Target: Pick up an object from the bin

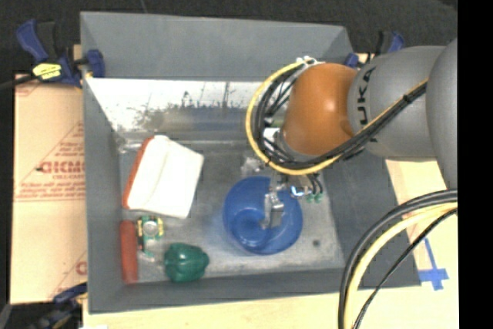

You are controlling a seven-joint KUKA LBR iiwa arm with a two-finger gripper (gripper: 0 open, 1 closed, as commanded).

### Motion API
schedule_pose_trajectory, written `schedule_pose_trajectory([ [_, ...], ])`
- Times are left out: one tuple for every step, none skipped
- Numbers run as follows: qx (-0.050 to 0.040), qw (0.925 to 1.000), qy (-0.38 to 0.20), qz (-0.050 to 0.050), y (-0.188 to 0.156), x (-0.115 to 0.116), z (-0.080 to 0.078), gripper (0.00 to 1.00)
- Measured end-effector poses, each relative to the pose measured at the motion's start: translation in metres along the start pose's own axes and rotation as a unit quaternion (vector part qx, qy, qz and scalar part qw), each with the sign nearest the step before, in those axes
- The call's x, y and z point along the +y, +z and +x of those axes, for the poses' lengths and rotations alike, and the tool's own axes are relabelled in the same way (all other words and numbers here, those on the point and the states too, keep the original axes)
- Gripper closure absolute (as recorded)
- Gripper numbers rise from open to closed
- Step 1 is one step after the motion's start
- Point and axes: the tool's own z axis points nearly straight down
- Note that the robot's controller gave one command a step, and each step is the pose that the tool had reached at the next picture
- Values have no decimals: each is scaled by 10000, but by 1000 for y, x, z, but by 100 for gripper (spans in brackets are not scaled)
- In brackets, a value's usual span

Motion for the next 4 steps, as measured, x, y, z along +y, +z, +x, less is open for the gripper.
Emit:
schedule_pose_trajectory([
  [-54, 9994, -348, 15, 29, 1, -16, 0],
  [-41, 9833, -1818, -3, 25, 14, -12, 100],
  [-41, 9834, -1816, -3, 25, 14, -12, 100],
  [-36, 9834, -1812, -4, 21, 14, -11, 100],
])
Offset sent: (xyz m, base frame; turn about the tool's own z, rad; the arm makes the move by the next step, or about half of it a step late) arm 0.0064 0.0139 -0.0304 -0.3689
